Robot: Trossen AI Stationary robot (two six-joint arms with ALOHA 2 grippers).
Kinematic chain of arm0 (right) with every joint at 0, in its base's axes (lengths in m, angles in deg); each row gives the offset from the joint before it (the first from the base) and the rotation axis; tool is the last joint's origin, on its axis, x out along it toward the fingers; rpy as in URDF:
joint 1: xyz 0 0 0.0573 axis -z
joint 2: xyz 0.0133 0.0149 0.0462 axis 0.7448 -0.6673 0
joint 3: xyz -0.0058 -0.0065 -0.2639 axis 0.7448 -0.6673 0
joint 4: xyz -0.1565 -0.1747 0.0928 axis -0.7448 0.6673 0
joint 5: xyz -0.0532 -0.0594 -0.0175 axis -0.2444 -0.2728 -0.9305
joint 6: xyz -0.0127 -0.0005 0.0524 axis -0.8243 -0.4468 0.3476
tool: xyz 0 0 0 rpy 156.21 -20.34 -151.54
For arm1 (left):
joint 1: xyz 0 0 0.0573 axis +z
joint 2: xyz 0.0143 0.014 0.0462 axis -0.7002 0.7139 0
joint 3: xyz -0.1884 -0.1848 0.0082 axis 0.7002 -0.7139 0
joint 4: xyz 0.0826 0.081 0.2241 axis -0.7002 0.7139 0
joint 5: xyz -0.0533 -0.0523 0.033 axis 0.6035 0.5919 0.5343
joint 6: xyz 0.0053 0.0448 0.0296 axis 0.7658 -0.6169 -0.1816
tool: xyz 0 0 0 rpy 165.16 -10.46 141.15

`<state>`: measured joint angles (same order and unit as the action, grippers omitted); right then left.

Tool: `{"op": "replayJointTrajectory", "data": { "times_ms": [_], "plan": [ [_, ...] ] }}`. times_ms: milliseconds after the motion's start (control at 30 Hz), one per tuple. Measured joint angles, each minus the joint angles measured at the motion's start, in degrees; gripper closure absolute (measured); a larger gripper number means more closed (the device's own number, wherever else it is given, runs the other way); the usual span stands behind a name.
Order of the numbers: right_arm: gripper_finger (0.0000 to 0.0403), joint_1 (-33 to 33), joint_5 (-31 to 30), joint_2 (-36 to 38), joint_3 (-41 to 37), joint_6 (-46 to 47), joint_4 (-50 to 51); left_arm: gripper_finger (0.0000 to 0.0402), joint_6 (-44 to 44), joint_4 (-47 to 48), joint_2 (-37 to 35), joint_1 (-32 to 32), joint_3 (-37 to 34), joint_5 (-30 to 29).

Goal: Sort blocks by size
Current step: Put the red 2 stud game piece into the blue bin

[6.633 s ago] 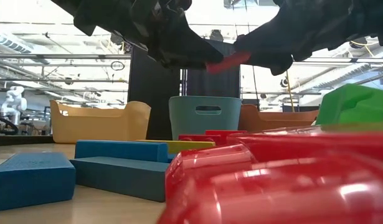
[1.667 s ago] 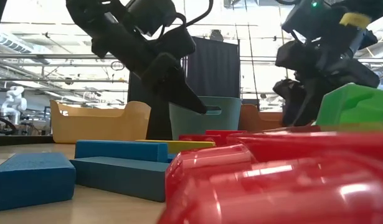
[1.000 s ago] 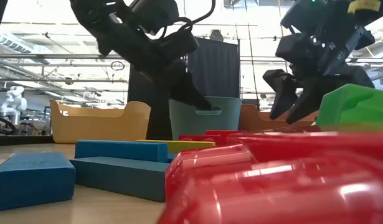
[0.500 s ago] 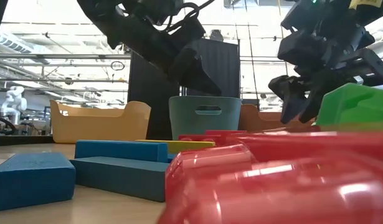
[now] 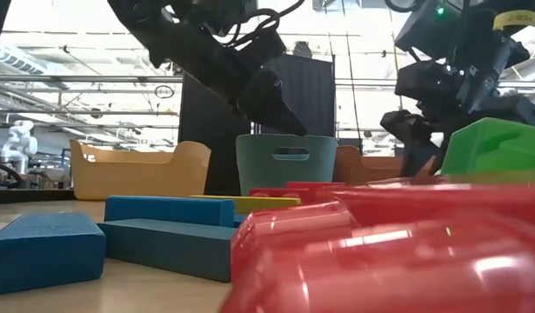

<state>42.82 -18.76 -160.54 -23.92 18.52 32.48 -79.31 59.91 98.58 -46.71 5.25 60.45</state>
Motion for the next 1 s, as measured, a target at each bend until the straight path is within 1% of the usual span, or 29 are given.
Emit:
{"op": "replayJointTrajectory", "data": {
  "times_ms": [133,267,333,533,667,767,1000],
  "plan": [
    [0.0234,0.0,-0.61,-0.02,3.21,1.55,5.29,0.0146,1.57,0.86,-0.02,0.0,0.02,-0.05],
    [0.0234,0.02,-6.0,0.0,8.25,3.52,12.52,0.0146,2.59,0.99,0.0,0.0,0.02,-0.09],
    [0.0234,0.09,-7.38,0.0,9.95,1.9,15.34,0.0146,2.61,1.19,0.0,0.0,0.02,-0.09],
    [0.0234,2.67,-6.67,-0.39,10.72,-6.02,18.07,0.0146,4.12,2.48,0.0,0.0,0.02,-0.09],
    [0.0234,6.0,-2.72,-1.96,10.7,-9.73,18.61,0.0146,4.14,2.58,0.0,-0.02,0.02,-0.09],
    [0.0234,7.97,-1.23,-4.6,10.69,-12.78,17.93,0.0146,4.16,2.54,-0.01,-0.02,0.02,-0.09],
    [0.0234,9.51,-1.36,-11.75,10.83,-17.14,15.58,0.0146,5.58,2.91,-0.01,-0.03,0.02,-0.08]
  ]
}}
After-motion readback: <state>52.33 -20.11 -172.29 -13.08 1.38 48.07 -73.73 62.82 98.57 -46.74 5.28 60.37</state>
